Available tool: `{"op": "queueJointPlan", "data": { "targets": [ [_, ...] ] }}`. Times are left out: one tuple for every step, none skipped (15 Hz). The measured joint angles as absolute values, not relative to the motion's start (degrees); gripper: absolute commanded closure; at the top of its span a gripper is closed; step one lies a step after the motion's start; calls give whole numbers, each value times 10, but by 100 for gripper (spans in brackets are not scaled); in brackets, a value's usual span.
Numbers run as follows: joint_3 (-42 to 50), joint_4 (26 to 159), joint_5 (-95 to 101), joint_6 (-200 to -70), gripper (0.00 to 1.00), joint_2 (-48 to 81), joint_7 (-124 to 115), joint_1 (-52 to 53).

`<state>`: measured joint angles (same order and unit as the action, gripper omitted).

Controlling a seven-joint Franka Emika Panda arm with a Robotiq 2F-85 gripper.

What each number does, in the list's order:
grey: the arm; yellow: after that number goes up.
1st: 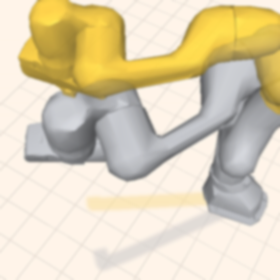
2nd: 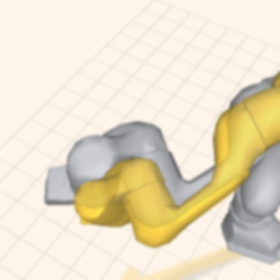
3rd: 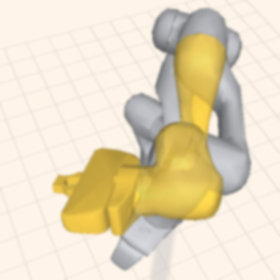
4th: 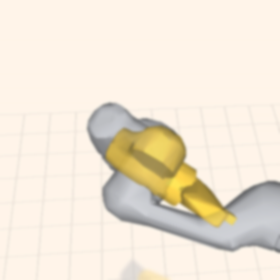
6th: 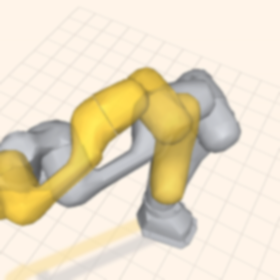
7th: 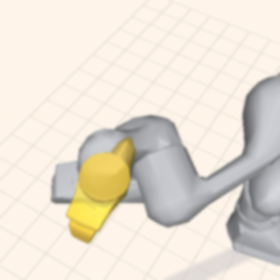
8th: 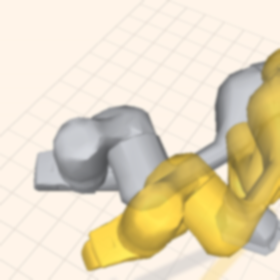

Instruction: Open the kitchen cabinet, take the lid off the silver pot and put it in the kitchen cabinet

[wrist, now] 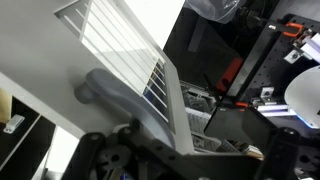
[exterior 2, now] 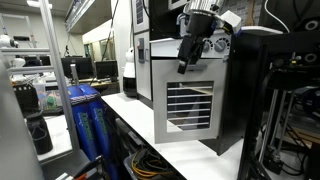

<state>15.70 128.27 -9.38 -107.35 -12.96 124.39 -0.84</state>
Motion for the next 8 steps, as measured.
{"op": "queueJointPlan", "data": {
  "targets": [
    [157, 1283, -91, -1073, 0, -129, 1263, -11],
    [157, 1282, -85, -1073, 0, -129, 1282, -14],
    [157, 1281, -76, -1073, 0, -129, 1300, -15],
    [157, 1280, -66, -1073, 0, -129, 1314, -15],
    [156, 1279, -57, -1073, 0, -128, 1327, -15],
    [155, 1278, -49, -1074, 0, -128, 1340, -15],
    [154, 1277, -42, -1075, 0, -127, 1351, -15],
    [152, 1276, -36, -1077, 0, -126, 1364, -15]
  ]
}}
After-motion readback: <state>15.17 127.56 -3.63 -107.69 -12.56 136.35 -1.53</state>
